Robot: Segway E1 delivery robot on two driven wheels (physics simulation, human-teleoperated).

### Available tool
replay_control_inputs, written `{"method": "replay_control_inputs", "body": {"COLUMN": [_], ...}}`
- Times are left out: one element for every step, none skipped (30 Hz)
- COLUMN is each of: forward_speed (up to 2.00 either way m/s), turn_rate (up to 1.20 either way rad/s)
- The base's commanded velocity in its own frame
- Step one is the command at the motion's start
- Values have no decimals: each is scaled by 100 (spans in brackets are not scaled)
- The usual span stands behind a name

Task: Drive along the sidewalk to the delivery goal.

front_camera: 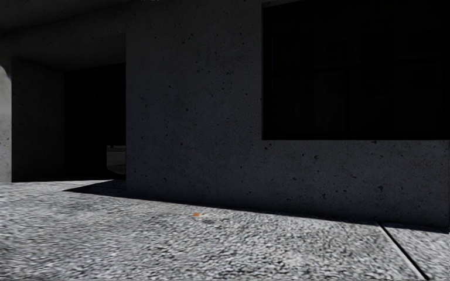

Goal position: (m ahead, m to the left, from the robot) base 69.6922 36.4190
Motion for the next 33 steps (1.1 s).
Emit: {"method": "replay_control_inputs", "body": {"forward_speed": [88,90,91,91,94,102,104,105,105,105,105,105,105,105,105,105,105,104,104,104,104,104,104,104,104,104,104,104,104,103,103,103,103], "turn_rate": [61,61,61,61,61,61,61,61,61,61,61,61,61,61,61,61,61,61,61,61,61,61,61,61,61,61,61,61,61,61,61,61,61]}}
